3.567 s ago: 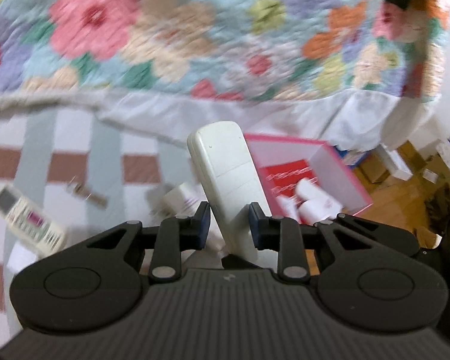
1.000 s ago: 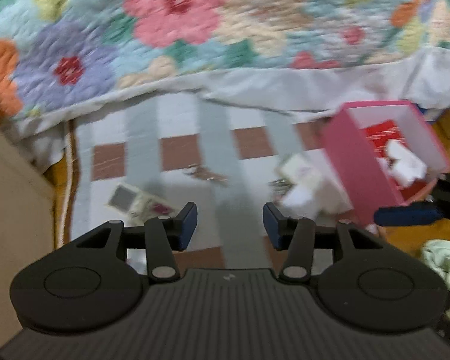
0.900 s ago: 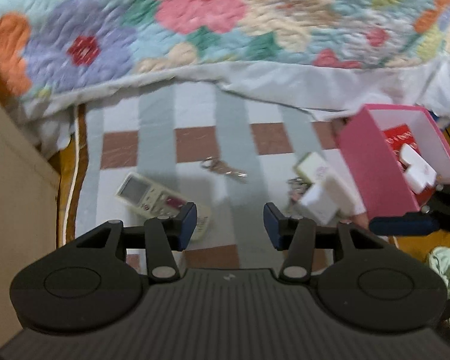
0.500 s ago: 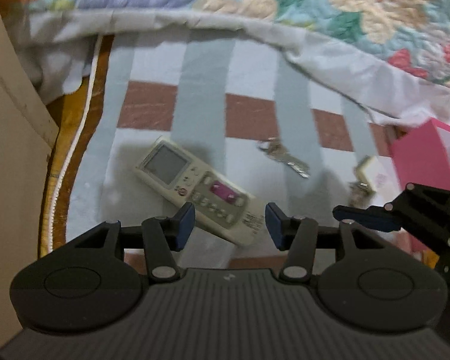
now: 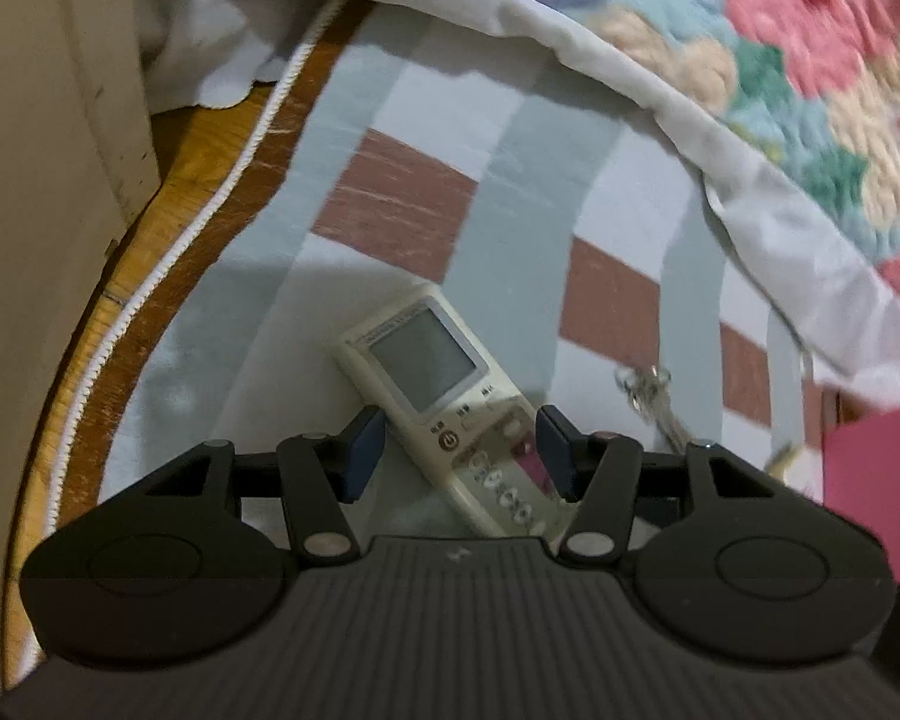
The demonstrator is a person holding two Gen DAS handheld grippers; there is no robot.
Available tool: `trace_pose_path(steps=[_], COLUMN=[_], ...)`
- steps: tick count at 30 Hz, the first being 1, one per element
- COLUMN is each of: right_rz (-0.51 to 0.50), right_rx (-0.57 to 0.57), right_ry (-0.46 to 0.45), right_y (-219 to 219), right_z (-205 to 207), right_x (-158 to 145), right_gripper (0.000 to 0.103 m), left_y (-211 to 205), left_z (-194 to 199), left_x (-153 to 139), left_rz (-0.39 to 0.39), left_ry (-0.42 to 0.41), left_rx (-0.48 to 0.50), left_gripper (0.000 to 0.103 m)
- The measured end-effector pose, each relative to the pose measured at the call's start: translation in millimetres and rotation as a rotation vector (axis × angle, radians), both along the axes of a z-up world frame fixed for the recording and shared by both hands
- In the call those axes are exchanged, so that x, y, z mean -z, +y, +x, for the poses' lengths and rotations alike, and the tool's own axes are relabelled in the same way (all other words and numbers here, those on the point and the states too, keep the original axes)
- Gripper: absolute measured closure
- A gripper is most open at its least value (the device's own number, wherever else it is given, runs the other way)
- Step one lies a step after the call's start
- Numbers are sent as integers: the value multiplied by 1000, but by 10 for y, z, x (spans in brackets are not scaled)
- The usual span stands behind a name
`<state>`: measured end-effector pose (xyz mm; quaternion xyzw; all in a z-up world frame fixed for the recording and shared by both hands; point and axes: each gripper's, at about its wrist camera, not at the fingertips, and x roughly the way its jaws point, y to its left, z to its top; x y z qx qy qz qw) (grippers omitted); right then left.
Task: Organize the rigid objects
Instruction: 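Close the left gripper on the QUNDA remote's end and lift it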
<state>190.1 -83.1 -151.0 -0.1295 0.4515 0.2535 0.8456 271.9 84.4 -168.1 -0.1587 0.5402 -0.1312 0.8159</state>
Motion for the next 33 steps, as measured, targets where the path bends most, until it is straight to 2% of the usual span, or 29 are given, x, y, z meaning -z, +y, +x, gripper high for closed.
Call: trace_pose_path(steps=[2,3,4,6,11,14,17,21,24,27,29,33], right_rz=[11,19,33,34,75,91,51,20,-10,-1,-11,3], right_rx=[-1,-4,-8,22,190,252,244,232,192,163,135,149], right_ry=[-1,6,22,44,90,140,185,215,189,171,145,131], right_y=[24,33,37,41,-125,-249,-295,-325,-273,-237,-184,-164], right_z=[47,59,68,61,-136,-314,-539,-726,-798,-798,-770,-753], right_x=[8,4,-8,-47,-197,-240,-230,-173,-116,-95,-70,-48], right_gripper=[35,38,45,45,45,45,45,45,41,33,29,27], left_y=[17,18,10,-46,-310,-459,-547,-690,-754,-809,-808,-829], left_z=[31,26,13,-35,-194,-268,-358,-444,-476,-512,-532,-642], left_x=[57,53,47,48,5,-31,-61,-6,24,30,34,44], left_rz=[-10,-17,-19,-16,-29,-23,-32,-23,-4,18,4,-29], left_ry=[4,-6,-4,-3,-1,50,72,106,107,99,138,219], left_rx=[-25,-34,-32,1,115,168,176,202,207,218,215,202], left_gripper=[48,48,48,48,48,46,38,35,33,31,29,28])
